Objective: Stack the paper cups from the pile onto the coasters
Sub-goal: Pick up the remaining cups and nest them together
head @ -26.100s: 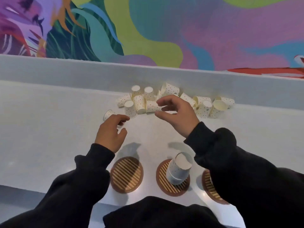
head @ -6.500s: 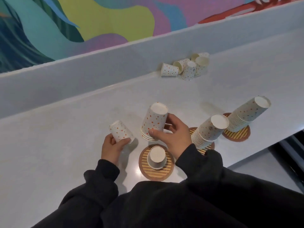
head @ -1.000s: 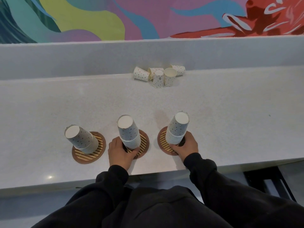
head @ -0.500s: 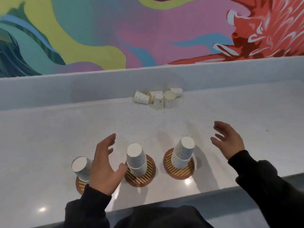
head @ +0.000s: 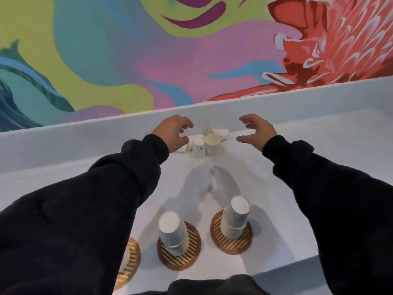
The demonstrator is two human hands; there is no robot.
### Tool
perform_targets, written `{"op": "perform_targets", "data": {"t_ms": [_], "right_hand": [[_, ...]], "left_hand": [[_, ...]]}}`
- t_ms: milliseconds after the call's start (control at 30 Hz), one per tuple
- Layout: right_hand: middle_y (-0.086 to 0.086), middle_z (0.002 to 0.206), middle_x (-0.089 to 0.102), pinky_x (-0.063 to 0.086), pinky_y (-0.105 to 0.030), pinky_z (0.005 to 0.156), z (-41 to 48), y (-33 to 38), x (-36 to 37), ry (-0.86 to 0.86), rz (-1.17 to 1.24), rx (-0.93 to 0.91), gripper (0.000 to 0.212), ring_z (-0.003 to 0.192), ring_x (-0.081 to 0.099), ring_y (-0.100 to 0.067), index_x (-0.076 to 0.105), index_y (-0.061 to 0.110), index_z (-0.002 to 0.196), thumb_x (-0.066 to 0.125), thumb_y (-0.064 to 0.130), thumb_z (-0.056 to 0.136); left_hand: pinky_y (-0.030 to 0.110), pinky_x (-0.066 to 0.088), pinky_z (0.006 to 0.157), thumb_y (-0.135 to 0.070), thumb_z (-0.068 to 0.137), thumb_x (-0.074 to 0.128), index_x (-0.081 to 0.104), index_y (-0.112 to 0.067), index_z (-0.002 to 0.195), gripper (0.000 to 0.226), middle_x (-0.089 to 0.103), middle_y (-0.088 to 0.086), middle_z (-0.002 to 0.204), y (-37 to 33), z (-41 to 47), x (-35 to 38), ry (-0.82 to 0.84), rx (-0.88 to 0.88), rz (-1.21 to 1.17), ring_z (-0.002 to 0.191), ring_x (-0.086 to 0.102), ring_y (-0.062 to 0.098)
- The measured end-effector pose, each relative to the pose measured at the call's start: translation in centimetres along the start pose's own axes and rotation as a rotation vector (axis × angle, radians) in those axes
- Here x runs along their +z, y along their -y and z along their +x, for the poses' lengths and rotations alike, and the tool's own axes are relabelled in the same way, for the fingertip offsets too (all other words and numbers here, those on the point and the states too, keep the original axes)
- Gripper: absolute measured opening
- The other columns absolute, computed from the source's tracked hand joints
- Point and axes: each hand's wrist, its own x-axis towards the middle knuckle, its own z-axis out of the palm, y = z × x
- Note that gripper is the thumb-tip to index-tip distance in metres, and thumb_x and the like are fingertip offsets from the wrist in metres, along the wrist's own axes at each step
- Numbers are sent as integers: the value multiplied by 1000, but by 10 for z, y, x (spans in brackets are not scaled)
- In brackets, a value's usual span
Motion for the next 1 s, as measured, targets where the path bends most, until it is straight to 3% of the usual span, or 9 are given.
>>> {"op": "perform_targets", "data": {"t_ms": [367, 467, 567, 700, 800, 900, 1000], "right_hand": [[-3, 134, 60, 50, -33, 97, 80, -58, 68, 205, 43, 173, 76, 116, 59, -22, 52, 20, 138, 91, 20, 73], [-3, 138, 57, 47, -31, 96, 96, -75, 91, 280, 53, 227, 87, 116, 57, -22, 45, 19, 145, 92, 21, 72], [0, 141, 55, 43, -30, 99, 106, -88, 113, 337, 76, 282, 93, 126, 55, -23, 40, 17, 150, 92, 22, 72], [4, 125, 51, 41, -31, 96, 105, -93, 135, 375, 125, 318, 86, 114, 49, -17, 39, 16, 148, 88, 18, 77], [3, 121, 57, 47, -33, 91, 106, -94, 146, 342, 136, 352, 79, 112, 56, -22, 45, 19, 141, 88, 24, 75], [1, 119, 62, 49, -33, 87, 106, -97, 152, 331, 106, 350, 67, 107, 60, -23, 51, 24, 127, 87, 30, 72], [2, 115, 65, 53, -36, 88, 103, -105, 155, 321, 107, 316, 62, 106, 63, -23, 51, 27, 120, 86, 30, 69]], "left_hand": [[38, 53, 87, -20, 87, 71, 52, -31, 137, 54, 55, -3, 135, 25, 88, 89, 279, -105, 279, 110, 63, 24], [41, 55, 94, -24, 85, 76, 46, -30, 143, 66, 55, -2, 140, 28, 100, 108, 315, -105, 296, 115, 62, 24], [36, 49, 98, -26, 84, 78, 42, -25, 149, 73, 53, 1, 145, 34, 108, 127, 364, -117, 272, 123, 60, 27], [35, 42, 104, -34, 89, 77, 41, -20, 151, 74, 48, 4, 150, 37, 108, 144, 410, -122, 250, 129, 55, 27], [37, 49, 95, -32, 86, 80, 48, -25, 138, 62, 52, 3, 139, 44, 108, 146, 359, -143, 264, 115, 61, 28], [34, 47, 81, -29, 83, 82, 49, -27, 121, 51, 61, 1, 119, 50, 109, 142, 419, -167, 284, 97, 60, 25], [33, 45, 76, -25, 77, 85, 47, -28, 120, 57, 59, -1, 112, 56, 110, 137, 494, -204, 271, 92, 56, 22]]}}
